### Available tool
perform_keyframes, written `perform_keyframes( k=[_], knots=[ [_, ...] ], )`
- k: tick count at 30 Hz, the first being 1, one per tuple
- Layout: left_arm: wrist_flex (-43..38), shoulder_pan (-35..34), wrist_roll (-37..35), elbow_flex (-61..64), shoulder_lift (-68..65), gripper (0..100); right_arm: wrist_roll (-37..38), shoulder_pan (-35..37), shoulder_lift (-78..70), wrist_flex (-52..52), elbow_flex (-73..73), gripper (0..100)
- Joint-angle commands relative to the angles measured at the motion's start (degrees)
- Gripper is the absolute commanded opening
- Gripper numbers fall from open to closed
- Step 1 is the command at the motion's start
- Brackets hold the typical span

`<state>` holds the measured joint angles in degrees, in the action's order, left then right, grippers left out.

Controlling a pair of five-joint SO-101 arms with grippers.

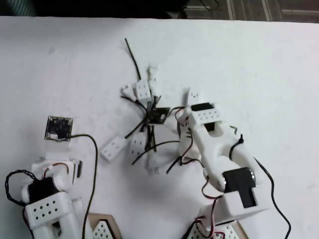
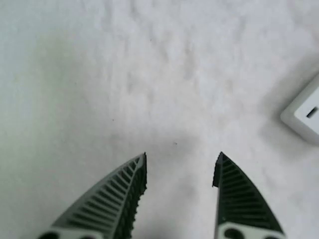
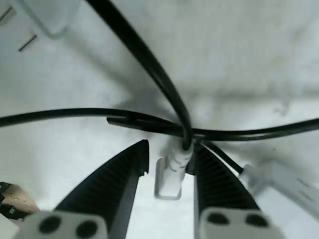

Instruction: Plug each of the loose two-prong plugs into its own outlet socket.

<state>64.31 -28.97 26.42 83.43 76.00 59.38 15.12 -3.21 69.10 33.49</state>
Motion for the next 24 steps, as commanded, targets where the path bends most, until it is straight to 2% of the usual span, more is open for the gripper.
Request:
perform_keyframes(
  k=[1, 8, 15, 24],
  knots=[
    [-1.0, -0.3, 0.5, -0.2, 0.7, 23, -0.3, 0.7, -0.7, 1.0, -2.5, 2.6],
    [-1.0, -0.3, 0.5, -0.2, 0.7, 23, 0.0, 0.5, 2.2, 5.8, -2.8, 1.7],
    [-1.0, -0.3, 0.5, -0.1, 0.7, 23, -0.5, 0.2, 20.6, 13.8, -2.6, 1.7],
    [-1.0, -0.3, 0.5, -0.1, 0.7, 23, -12.7, 1.8, 38.4, 18.0, -2.5, 1.9]
  ],
)
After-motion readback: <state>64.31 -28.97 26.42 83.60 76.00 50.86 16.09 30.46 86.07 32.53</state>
